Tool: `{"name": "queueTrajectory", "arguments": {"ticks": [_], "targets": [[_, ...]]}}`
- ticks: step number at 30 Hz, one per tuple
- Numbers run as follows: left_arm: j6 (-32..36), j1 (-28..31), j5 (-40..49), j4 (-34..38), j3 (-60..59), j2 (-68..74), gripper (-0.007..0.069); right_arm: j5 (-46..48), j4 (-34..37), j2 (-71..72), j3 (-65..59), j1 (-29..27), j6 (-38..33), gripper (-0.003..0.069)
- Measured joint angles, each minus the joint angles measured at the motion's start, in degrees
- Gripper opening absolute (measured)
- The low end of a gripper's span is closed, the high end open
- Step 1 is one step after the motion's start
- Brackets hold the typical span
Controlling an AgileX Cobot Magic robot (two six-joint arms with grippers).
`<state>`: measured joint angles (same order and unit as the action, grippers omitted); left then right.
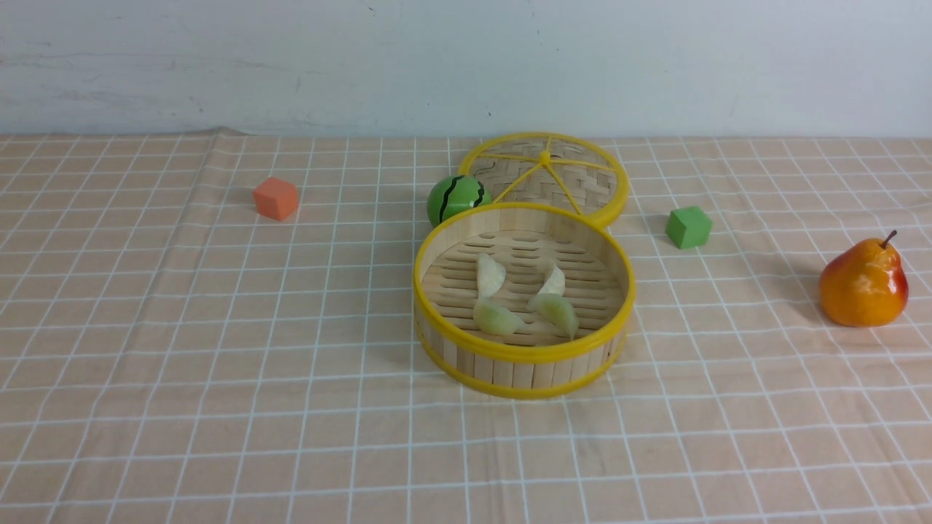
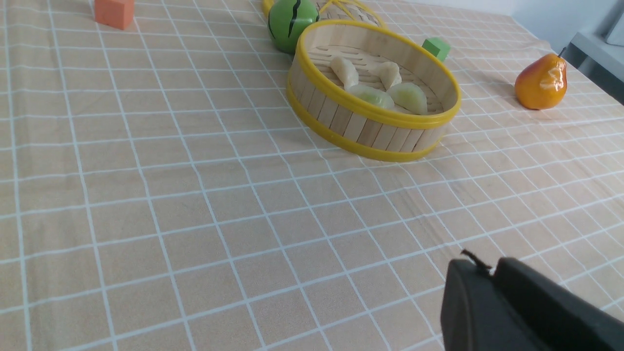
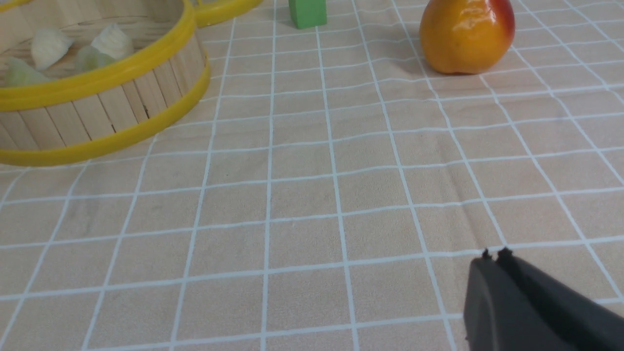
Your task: Put the dumplings into the steamer on the table with the brown tablecloth.
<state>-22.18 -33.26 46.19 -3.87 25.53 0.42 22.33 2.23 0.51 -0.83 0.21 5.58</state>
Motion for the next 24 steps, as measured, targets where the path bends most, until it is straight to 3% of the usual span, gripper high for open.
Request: {"name": "queueTrajectory", "arguments": {"ticks": [6,10,14,15,17,20,24], "targets": [[0.0,0.0,-1.5,0.4,-1.3,0.0,0.0059,0.0,0.0,0.0,0.0,0.0,0.0,-0.0001],[0.0,1.2,-11.4,-0.5,-5.5,0.0,0.0060,0.0,0.0,0.0,0.0,0.0,0.0,0.0002],[0.0,8.9,-27.5,-1.6,-11.0,0.0,0.0002,0.1,0.1,0.0,0.0,0.0,0.0,0.0002],[0.0,8.9,-27.5,-1.7,-11.0,0.0,-0.0003,0.1,0.1,0.0,0.0,0.0,0.0,0.0002],[0.0,15.9,-34.1,-1.9,-14.4,0.0,-0.0014,0.1,0.1,0.0,0.0,0.0,0.0,0.0002],[0.0,23.3,-36.7,-1.9,-17.9,-0.1,-0.0014,0.1,0.1,0.0,0.0,0.0,0.0,0.0003],[0.0,27.7,-36.8,-1.9,-21.4,-1.0,-0.0014,0.1,0.1,0.0,0.0,0.0,0.0,0.0006]]}}
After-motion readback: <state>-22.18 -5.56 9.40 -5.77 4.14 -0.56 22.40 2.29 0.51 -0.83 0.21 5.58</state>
